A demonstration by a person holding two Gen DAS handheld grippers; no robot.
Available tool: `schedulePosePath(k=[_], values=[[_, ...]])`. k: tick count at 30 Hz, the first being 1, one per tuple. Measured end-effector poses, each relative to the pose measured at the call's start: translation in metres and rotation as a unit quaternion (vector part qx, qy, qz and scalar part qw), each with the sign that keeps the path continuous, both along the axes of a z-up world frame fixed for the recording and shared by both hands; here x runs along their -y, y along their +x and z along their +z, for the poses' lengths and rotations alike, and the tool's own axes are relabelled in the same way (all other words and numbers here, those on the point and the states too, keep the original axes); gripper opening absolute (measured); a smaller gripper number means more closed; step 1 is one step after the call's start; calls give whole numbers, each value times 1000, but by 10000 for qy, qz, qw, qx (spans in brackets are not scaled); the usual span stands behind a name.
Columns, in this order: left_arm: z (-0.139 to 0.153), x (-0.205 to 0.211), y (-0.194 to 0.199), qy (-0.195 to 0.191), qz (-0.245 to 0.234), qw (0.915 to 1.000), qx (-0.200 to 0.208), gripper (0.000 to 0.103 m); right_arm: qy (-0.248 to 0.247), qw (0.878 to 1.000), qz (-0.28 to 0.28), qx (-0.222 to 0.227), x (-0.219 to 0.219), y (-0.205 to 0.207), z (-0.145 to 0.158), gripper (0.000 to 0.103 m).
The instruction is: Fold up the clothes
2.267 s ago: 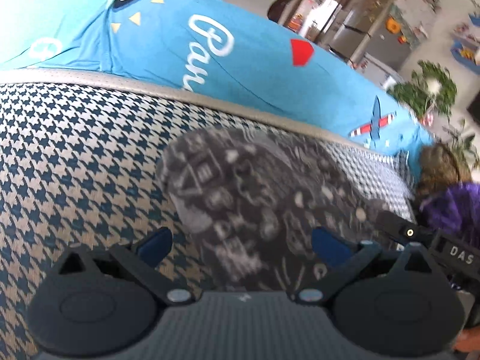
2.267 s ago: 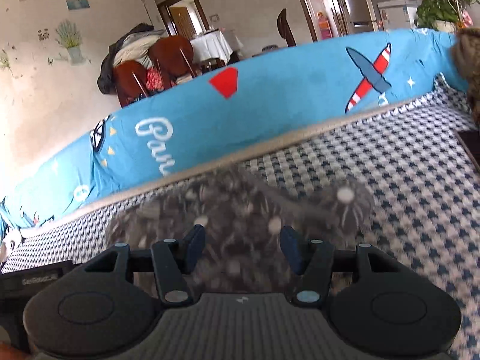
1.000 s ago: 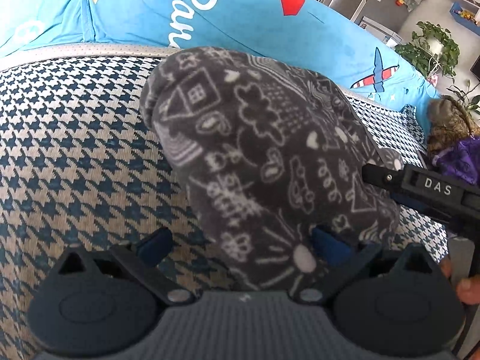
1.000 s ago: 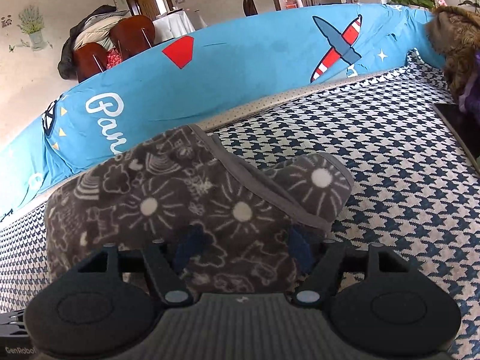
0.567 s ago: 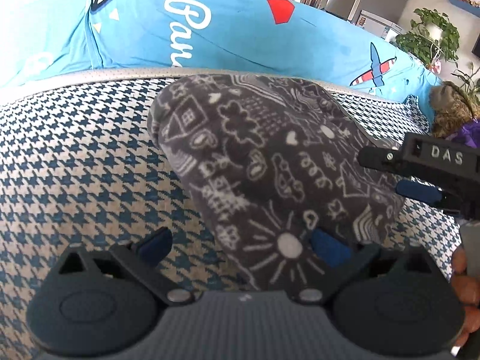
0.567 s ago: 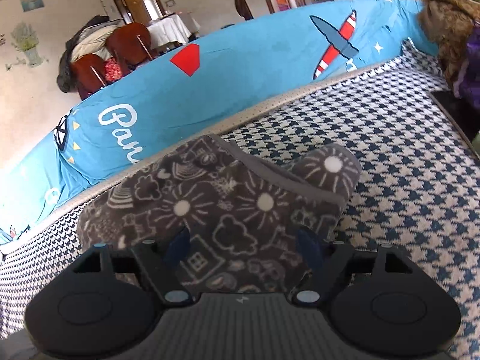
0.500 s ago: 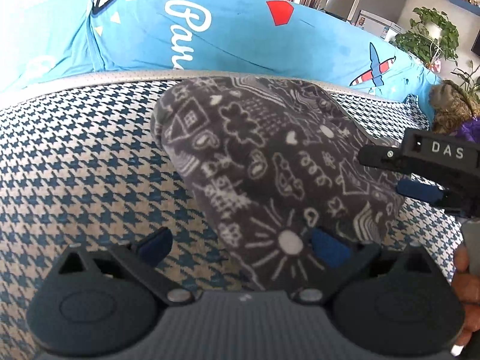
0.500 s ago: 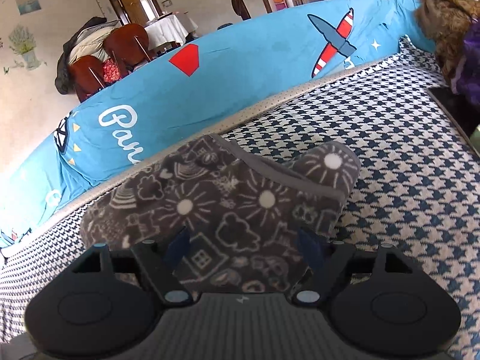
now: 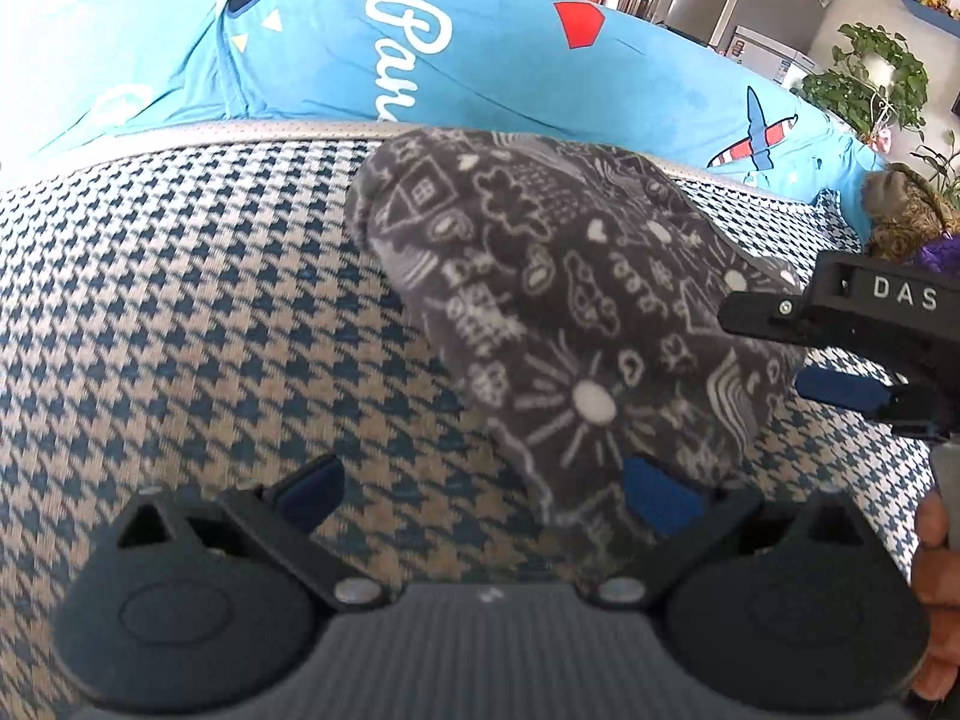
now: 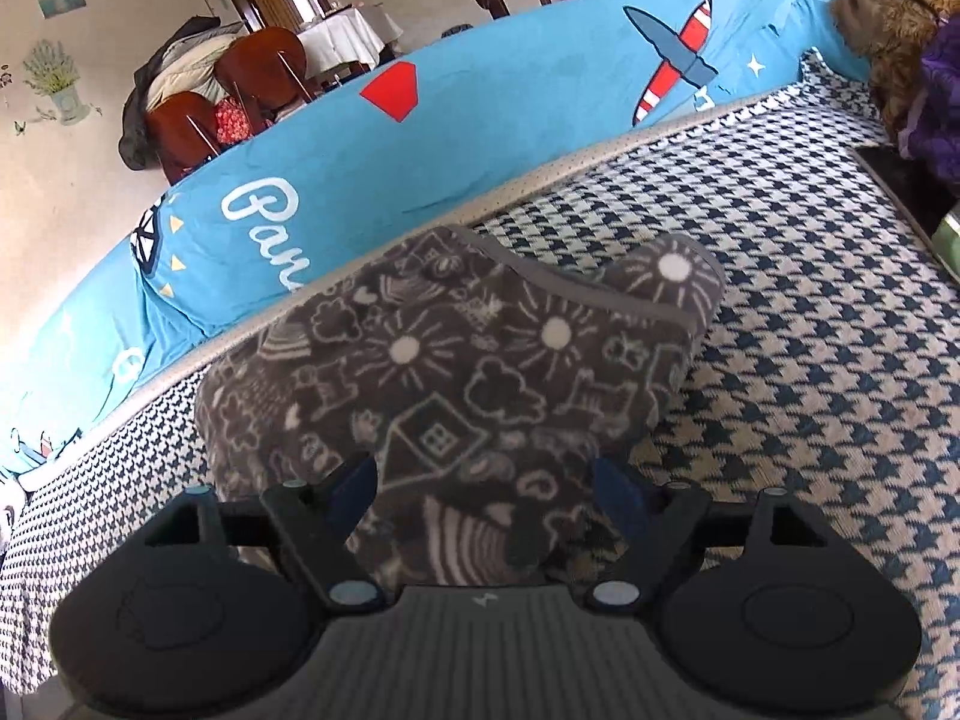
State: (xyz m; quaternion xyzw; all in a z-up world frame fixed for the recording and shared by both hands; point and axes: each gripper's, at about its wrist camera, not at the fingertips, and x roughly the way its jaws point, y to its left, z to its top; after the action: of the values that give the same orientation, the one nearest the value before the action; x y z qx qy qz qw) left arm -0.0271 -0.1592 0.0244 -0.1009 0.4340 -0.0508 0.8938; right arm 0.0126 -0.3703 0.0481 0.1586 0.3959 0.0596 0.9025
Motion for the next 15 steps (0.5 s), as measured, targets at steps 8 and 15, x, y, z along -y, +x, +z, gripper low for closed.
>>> schedulePosePath(k=[8, 15], values=[[-15, 14, -36, 21, 58, 9998, -169, 103, -25, 9999, 88, -76, 7, -13, -3, 80], [-13, 33, -67, 131, 54, 9999, -76, 103, -47, 9998, 135, -113, 12, -18, -4, 80]])
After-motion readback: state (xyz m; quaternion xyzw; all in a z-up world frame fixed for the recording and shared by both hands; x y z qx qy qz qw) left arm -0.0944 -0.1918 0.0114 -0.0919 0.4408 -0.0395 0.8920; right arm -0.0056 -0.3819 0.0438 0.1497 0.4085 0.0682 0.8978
